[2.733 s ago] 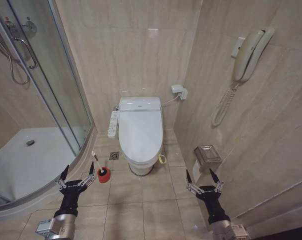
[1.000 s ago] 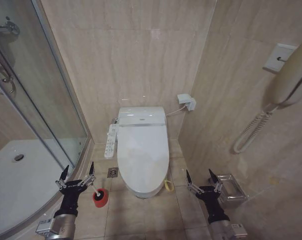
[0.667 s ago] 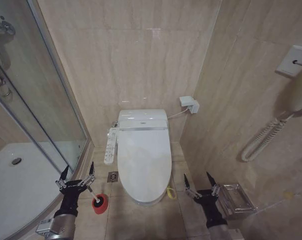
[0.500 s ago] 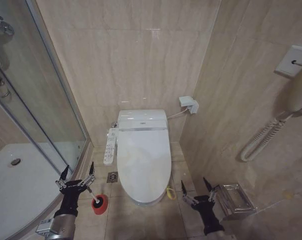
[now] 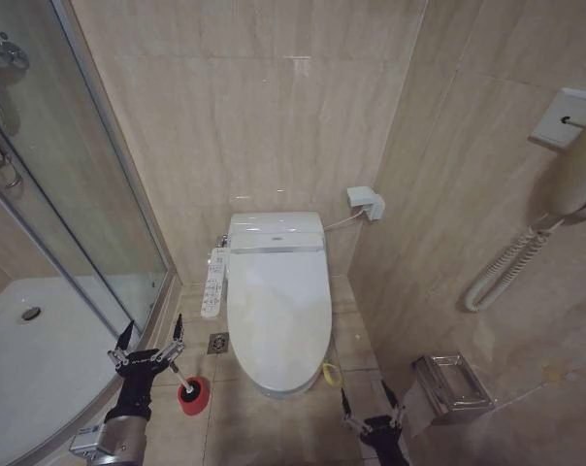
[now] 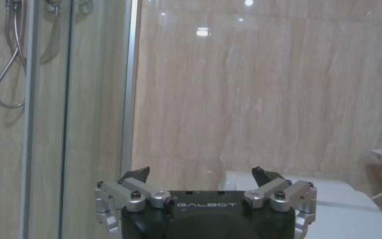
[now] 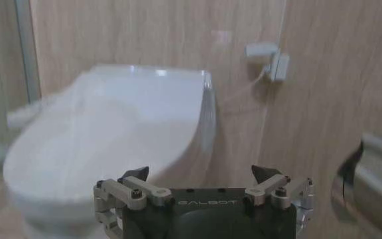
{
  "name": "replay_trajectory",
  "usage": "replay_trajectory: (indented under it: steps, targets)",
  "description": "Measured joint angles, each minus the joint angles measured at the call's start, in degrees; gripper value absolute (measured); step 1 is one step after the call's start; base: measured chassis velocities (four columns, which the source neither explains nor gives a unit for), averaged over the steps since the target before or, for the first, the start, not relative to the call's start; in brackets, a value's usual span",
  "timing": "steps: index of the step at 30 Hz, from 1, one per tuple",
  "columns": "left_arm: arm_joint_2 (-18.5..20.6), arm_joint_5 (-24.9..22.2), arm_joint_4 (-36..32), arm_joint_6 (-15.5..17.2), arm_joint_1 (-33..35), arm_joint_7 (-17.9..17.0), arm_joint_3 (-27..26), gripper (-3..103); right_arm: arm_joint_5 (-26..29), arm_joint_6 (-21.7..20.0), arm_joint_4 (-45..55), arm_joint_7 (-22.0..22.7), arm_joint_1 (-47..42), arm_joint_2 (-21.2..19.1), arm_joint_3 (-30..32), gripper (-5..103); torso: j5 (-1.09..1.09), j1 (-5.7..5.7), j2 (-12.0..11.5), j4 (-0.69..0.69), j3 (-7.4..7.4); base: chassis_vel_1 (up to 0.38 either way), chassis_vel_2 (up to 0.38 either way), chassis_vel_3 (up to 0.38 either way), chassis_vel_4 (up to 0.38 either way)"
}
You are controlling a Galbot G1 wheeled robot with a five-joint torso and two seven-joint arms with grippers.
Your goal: Open the toilet lid, clean the toilet bowl with a toilet brush, close the toilet lid, and flush.
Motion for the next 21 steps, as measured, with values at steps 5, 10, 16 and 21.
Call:
replay_trajectory:
  steps: [5,10,16,21]
  targets:
    - [0.0,0.0,0.0,0.0,0.0,0.0,0.0,100,-0.82,0.78,-4.93,1.59,2.47,0.87,0.08,100,0.0,0.0,0.0,0.0,0.0,0.0,0.0,0.0,0.0]
    - [0.0,0.0,0.0,0.0,0.0,0.0,0.0,100,-1.49,1.42,-8.9,2.21,6.07,1.01,-0.1,100,0.0,0.01,0.0,0.01,0.0,0.0,0.0,0.0,0.0]
    - [0.0,0.0,0.0,0.0,0.0,0.0,0.0,100,-2.21,1.94,-13.64,2.61,9.94,0.96,-1.06,100,0.0,0.01,0.0,0.01,0.0,0.0,0.0,0.0,0.0]
    - [0.0,0.0,0.0,0.0,0.0,0.0,0.0,100,-2.76,2.98,-18.93,2.9,13.38,1.15,-1.34,100,0.0,0.01,0.0,0.01,0.0,0.0,0.0,0.0,0.0]
